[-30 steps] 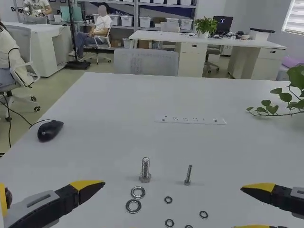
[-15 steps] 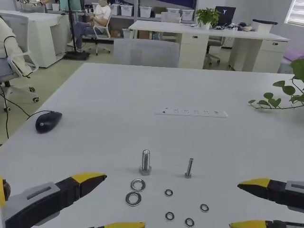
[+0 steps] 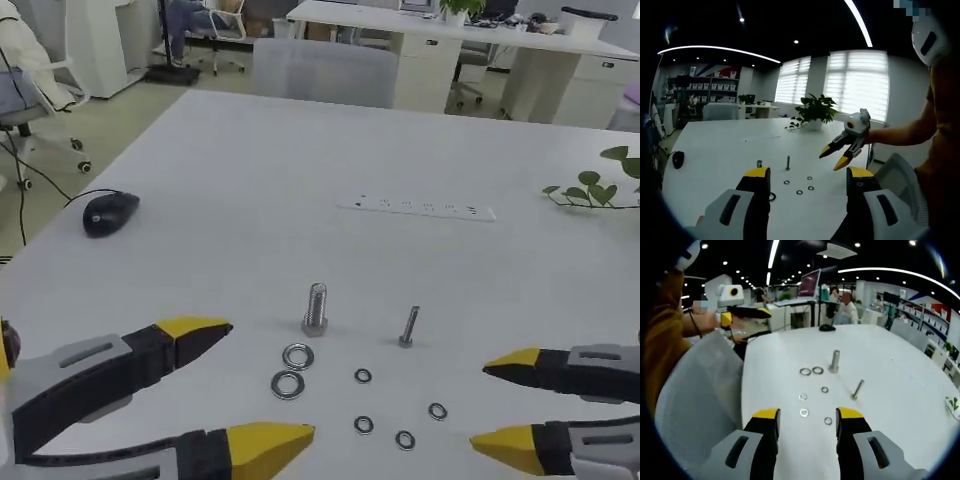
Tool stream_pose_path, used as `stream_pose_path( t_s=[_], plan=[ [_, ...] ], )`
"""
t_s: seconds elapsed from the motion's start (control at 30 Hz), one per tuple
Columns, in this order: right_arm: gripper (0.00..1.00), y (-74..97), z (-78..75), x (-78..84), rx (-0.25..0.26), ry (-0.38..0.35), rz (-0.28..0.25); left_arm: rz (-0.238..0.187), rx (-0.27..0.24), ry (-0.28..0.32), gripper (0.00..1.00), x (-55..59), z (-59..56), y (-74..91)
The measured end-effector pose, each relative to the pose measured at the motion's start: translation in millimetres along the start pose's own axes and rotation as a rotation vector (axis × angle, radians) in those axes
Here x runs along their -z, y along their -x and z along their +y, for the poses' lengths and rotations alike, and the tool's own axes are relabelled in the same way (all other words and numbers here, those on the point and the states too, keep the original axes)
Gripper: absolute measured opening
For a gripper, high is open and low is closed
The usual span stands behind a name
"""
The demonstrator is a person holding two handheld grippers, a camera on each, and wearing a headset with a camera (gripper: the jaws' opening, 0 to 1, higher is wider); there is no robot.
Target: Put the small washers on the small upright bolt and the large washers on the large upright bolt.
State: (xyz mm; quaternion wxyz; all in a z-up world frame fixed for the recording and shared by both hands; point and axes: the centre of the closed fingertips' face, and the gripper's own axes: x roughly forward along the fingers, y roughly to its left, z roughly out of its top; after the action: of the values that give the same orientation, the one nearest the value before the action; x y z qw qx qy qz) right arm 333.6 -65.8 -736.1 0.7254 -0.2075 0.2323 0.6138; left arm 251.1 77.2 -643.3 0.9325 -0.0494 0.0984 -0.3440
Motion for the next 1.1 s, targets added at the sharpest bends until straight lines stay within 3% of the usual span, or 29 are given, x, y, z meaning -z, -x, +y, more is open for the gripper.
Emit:
stream_pose_path(
  t_s=[0.5, 0.67, 0.83, 1.1],
  plan=[
    [0.43, -26.2, -16.0, 29.2, -0.119, 0.112, 0.244, -0.013, 0.0, 0.007, 0.61, -3.2, 6.5, -0.6],
    [0.38, -35.9, -27.6, 46.4, -0.145, 0.208, 0.395, -0.006, 0.008, 0.007, 0.61, -1.9, 5.3, -3.0],
    [0.31, -48.5, -29.9, 63.5, -0.193, 0.288, 0.542, -0.007, 0.015, 0.009, 0.61, -2.1, 3.2, -4.8],
    [0.29, -60.2, -33.3, 63.5, -0.214, 0.324, 0.591, -0.007, 0.013, 0.011, 0.61, -1.8, 1.2, -2.1]
  ],
)
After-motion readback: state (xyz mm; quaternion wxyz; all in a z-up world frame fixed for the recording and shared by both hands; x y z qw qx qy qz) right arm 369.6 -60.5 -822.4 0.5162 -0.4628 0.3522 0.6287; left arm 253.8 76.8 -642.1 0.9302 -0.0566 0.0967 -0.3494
